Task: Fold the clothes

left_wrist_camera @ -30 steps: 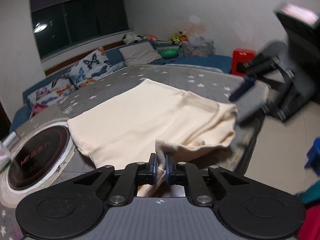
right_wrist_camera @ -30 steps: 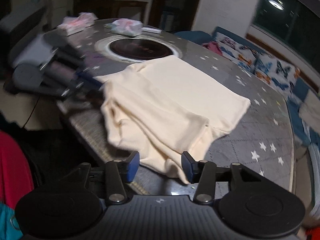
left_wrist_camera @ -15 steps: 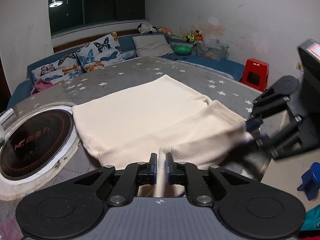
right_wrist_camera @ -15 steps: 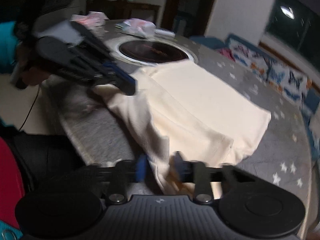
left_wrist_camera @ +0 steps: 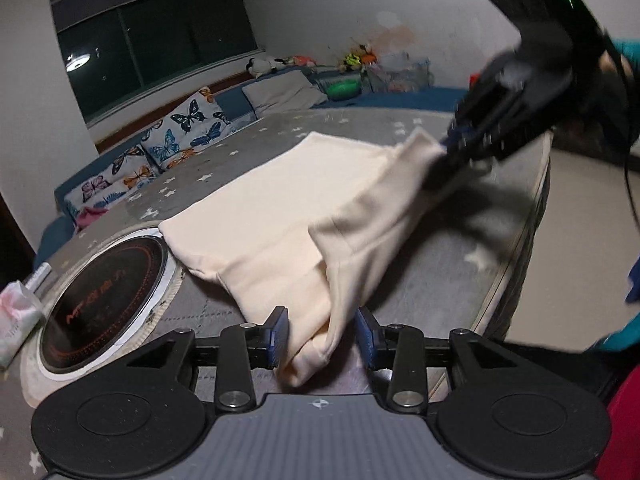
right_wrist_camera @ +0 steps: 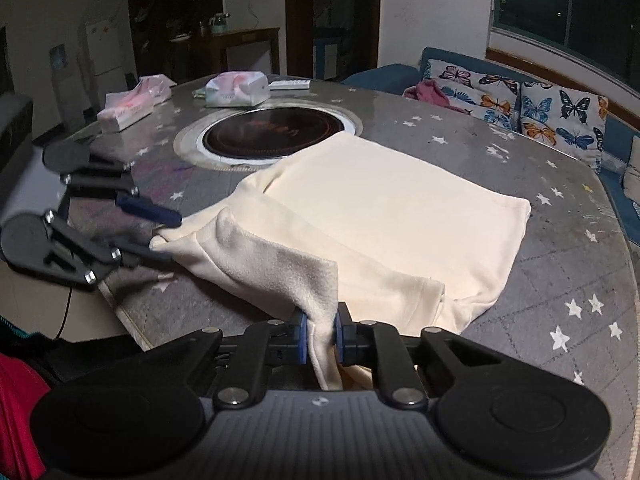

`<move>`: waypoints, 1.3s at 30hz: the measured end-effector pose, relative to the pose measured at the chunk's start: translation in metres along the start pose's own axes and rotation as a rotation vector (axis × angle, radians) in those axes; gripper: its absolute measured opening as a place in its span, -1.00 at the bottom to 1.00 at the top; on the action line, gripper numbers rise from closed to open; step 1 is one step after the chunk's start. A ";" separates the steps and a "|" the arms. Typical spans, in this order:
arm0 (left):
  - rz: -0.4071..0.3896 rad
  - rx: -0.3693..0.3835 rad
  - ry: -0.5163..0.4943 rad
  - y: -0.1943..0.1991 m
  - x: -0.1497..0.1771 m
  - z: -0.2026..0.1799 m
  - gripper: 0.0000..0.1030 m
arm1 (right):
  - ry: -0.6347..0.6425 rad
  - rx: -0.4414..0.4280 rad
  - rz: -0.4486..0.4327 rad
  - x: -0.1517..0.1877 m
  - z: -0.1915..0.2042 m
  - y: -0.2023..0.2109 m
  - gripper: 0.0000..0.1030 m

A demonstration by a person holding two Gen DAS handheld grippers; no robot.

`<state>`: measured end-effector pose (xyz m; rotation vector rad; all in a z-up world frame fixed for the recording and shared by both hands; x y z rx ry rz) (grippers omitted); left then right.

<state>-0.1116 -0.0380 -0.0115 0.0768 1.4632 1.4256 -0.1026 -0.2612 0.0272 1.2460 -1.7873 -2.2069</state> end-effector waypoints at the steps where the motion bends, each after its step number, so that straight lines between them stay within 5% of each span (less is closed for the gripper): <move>1: 0.007 -0.003 0.008 -0.002 0.000 0.001 -0.69 | -0.003 0.004 -0.005 0.000 0.001 0.001 -0.80; 16: -0.093 0.154 0.113 0.091 -0.010 0.005 -0.85 | 0.063 -0.057 -0.058 0.018 0.026 0.085 -0.84; 24: -0.106 0.091 0.161 0.054 -0.053 0.052 -0.85 | 0.117 -0.006 -0.043 -0.029 -0.002 0.074 -0.84; 34: 0.015 0.008 0.236 -0.046 -0.089 0.109 -0.86 | 0.133 0.030 0.044 -0.109 -0.061 -0.015 -0.84; 39: 0.079 -0.043 0.301 -0.086 -0.083 0.121 -0.74 | 0.015 0.089 0.013 -0.096 -0.076 -0.034 -0.65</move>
Point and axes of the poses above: each gripper's, at about its wrist camera, not at the fingertips, and y roughly against the way its jaws point, z to its left, x to its underside, the point moved 3 cm from there along -y, roughly the way its jaws point, and after that the axes turned 13 degrees about z, right-handed, at the moved point
